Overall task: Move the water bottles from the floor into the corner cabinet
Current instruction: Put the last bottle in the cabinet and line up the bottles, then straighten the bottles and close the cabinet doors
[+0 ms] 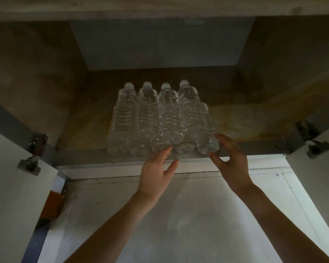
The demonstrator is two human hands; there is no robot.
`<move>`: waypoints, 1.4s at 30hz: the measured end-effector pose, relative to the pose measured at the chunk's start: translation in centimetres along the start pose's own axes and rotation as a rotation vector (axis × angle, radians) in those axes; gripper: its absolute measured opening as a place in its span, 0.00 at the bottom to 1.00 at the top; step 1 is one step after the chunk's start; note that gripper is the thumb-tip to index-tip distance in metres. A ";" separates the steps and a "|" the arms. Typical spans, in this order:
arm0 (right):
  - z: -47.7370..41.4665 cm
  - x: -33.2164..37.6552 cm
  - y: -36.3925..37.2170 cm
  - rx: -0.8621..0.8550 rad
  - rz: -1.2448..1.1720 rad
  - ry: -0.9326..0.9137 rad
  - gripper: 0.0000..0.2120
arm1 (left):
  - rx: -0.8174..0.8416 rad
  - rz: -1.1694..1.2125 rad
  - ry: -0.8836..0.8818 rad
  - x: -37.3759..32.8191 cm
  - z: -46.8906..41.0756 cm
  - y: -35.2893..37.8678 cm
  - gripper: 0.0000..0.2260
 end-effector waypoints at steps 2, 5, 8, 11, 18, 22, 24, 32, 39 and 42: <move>-0.3 -0.2 0.2 0.002 -0.003 0.001 0.25 | -0.020 -0.025 0.020 -0.1 -0.4 0.7 0.21; -0.7 -0.7 0.5 0.008 -0.023 0.000 0.23 | -0.046 -0.085 0.053 -0.3 -1.0 1.5 0.15; -0.8 -1.1 0.8 0.005 -0.068 0.017 0.22 | -0.100 -0.212 0.099 -0.3 -1.7 1.8 0.10; -0.7 -1.4 0.9 0.002 -0.094 0.044 0.21 | -0.164 -0.284 0.152 -0.4 -2.0 1.6 0.12; -1.4 -1.2 1.3 0.018 -0.071 0.029 0.20 | -0.174 -0.287 0.164 0.0 -1.9 1.8 0.10; -1.3 -1.1 1.3 0.005 -0.064 0.025 0.21 | -0.158 -0.259 0.161 -0.2 -1.9 1.7 0.10; -1.0 -1.1 1.4 0.003 -0.091 0.025 0.22 | -0.143 -0.254 0.153 -0.2 -1.8 1.6 0.11; 1.3 -0.1 1.3 -0.003 -0.035 0.046 0.23 | 0.042 -0.215 0.115 -0.3 0.9 0.3 0.18; 3.3 7.8 -2.8 0.159 0.164 0.132 0.24 | 0.284 -0.350 0.063 -4.0 2.7 -7.8 0.21; 2.5 13.2 -6.8 0.211 0.227 0.123 0.23 | 0.322 -0.368 0.031 -8.5 1.2 -13.4 0.20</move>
Point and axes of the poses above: each hand's wrist, its own z-axis away from the middle knuckle, its own y-axis out of the palm, x = y × z, the point moved 8 cm from there along -z, towards the middle knuckle
